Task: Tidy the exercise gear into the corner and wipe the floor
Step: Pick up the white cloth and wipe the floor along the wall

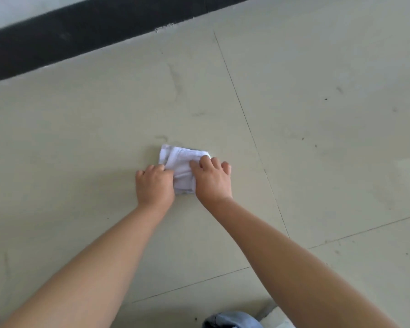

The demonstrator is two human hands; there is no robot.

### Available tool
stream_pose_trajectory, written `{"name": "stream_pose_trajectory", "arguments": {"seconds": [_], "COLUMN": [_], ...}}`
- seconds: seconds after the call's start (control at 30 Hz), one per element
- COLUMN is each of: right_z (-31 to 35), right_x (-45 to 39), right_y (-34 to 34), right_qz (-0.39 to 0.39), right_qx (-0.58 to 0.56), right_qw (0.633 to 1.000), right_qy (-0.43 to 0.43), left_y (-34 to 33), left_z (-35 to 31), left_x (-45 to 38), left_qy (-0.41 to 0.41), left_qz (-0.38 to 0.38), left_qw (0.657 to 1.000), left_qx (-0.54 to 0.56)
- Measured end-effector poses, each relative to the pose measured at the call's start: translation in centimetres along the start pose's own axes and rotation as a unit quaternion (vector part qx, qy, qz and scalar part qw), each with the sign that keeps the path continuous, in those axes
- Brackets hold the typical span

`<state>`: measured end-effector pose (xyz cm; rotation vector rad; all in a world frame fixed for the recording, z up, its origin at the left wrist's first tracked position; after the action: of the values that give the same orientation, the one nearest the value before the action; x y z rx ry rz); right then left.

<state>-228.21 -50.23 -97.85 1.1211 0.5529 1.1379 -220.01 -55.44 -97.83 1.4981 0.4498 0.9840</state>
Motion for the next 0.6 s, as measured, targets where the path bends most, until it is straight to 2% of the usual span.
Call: {"name": "stream_pose_trajectory", "arguments": {"seconds": [0.1, 0.2, 0.3, 0.37, 0.5, 0.6], "right_z": [0.3, -2.9, -9.4, -13.7, -17.3, -15.4], "right_x": [1.4, 4.9, 6.7, 6.2, 2.5, -0.7], "right_y": [-0.8, 0.3, 3.4, 5.4, 7.1, 6.4], "right_qz": [-0.004, -0.039, -0.095, -0.123, -0.149, -0.130], "right_qx": [0.012, 0.043, 0.064, 0.056, 0.003, -0.020], "right_qw": [1.000, 0.998, 0.993, 0.986, 0.975, 0.980], "right_qy": [0.016, 0.022, -0.037, -0.099, -0.164, -0.147], "left_y": [-0.1, 0.9, 1.7, 2.5, 2.7, 3.6], "left_z": [-0.7, -5.1, -11.4, -15.3, -17.9, -15.2], "left_x": [1.6, 3.2, 2.6, 0.9, -2.9, -4.4], "left_qy": [-0.051, -0.135, -0.189, -0.208, -0.182, -0.149], "left_qz": [0.017, -0.002, -0.033, -0.021, 0.010, -0.036], "left_qw": [0.999, 0.991, 0.980, 0.974, 0.978, 0.985], "left_qx": [0.004, 0.015, 0.053, 0.085, 0.103, 0.083]}}
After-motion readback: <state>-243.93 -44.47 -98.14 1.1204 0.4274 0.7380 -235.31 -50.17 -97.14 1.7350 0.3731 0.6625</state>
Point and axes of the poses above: each hand's wrist, its own x-axis away from the middle knuckle, its own y-axis out of the back of the hand, z = x × y, the point moved 10 cm from there along -x, towards the middle knuckle, and after that the axes turned 3 degrees about -x, right-handed, at the moved point
